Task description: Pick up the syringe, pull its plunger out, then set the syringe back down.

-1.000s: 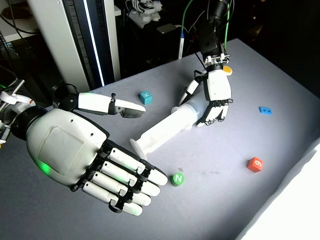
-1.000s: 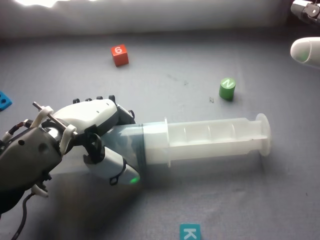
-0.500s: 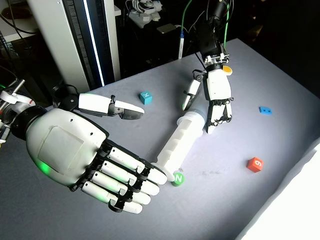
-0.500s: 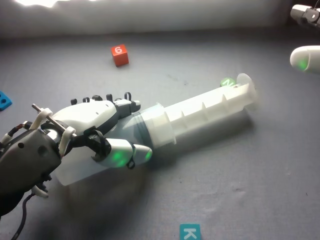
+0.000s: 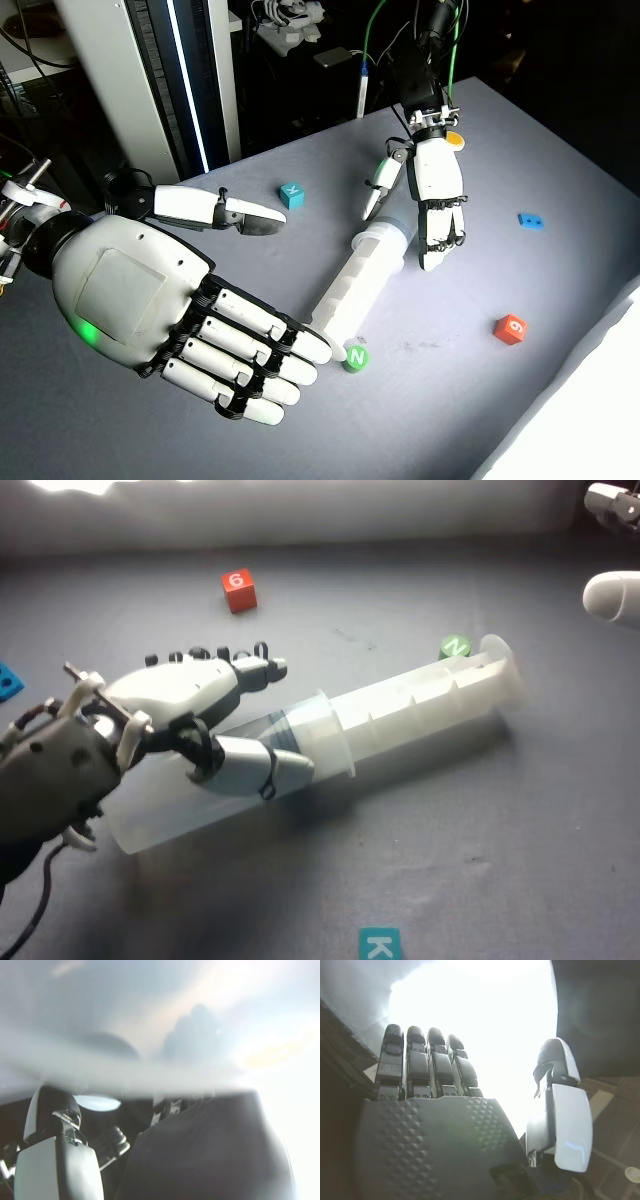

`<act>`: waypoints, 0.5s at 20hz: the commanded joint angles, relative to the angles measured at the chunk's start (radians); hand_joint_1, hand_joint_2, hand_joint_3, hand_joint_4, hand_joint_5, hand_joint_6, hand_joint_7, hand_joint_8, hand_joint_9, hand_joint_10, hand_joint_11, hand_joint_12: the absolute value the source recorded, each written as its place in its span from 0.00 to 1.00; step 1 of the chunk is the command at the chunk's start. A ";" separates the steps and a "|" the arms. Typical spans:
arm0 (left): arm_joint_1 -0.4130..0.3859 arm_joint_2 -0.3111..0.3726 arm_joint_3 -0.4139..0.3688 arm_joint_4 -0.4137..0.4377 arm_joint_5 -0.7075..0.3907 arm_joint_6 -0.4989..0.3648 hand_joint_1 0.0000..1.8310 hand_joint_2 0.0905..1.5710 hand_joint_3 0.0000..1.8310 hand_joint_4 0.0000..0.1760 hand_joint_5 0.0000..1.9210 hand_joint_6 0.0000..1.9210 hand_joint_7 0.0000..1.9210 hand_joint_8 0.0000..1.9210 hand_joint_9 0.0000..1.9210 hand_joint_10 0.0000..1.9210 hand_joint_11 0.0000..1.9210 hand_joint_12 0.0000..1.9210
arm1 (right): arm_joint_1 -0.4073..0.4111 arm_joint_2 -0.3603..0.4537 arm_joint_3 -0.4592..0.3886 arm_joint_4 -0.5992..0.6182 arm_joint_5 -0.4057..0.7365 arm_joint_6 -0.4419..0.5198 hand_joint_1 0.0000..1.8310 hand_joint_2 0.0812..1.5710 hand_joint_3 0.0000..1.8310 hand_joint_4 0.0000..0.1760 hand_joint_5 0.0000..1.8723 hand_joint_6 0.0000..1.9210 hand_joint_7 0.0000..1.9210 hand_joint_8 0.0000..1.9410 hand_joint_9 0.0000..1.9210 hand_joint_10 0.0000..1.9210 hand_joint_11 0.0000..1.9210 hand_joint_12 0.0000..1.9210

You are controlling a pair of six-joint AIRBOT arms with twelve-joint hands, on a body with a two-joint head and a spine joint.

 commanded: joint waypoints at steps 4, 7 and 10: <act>-0.081 0.043 -0.020 0.036 -0.012 0.068 0.23 0.68 0.00 0.00 0.07 0.00 0.13 0.00 0.14 0.00 0.00 0.42 | 0.003 0.005 -0.004 -0.015 0.125 -0.018 0.17 0.67 0.00 0.00 0.05 0.00 0.06 0.00 0.05 0.00 0.00 0.09; -0.157 0.086 -0.050 0.036 0.044 0.147 0.27 0.65 0.00 0.00 0.12 0.01 0.18 0.01 0.18 0.02 0.00 0.50 | 0.002 0.005 -0.004 -0.016 0.125 -0.018 0.20 0.66 0.00 0.00 0.09 0.00 0.10 0.00 0.11 0.00 0.00 0.28; -0.234 0.126 -0.082 0.038 0.108 0.199 0.24 0.61 0.00 0.00 0.21 0.75 0.25 0.85 0.25 0.88 0.20 0.94 | 0.001 0.005 -0.007 -0.016 0.125 -0.018 0.18 0.66 0.00 0.00 0.26 0.35 0.25 0.53 0.22 0.65 0.11 0.92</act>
